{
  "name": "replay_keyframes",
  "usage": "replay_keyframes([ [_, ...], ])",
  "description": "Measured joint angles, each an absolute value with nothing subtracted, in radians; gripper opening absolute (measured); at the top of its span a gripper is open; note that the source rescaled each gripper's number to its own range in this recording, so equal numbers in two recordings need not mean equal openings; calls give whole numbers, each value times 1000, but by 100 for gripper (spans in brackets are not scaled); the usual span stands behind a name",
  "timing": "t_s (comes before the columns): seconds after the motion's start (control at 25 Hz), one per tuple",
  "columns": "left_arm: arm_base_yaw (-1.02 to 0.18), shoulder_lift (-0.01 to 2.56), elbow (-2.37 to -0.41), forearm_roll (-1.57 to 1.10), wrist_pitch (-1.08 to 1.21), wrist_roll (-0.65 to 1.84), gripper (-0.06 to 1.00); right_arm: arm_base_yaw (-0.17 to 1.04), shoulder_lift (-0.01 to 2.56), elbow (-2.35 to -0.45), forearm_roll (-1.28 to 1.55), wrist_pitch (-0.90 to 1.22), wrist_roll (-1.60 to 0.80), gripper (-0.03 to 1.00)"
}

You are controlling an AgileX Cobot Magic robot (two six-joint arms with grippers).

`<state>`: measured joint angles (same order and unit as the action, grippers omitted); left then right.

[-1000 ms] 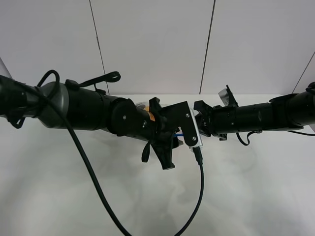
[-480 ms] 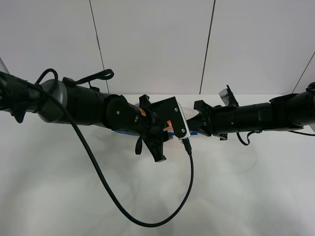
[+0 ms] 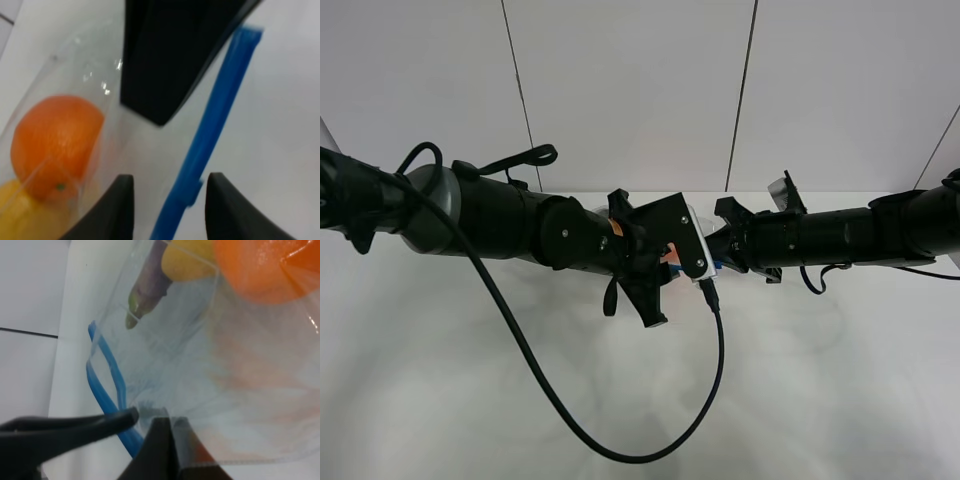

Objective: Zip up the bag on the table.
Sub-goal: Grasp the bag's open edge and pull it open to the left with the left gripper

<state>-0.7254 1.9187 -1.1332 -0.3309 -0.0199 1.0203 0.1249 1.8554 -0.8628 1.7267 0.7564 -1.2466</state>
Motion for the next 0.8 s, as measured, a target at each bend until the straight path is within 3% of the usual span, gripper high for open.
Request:
replay_keyframes([
  [0.8,-733,1919,-1133,-331,-45,1040,100,125,1855,-863,1735,786,-1245,0],
])
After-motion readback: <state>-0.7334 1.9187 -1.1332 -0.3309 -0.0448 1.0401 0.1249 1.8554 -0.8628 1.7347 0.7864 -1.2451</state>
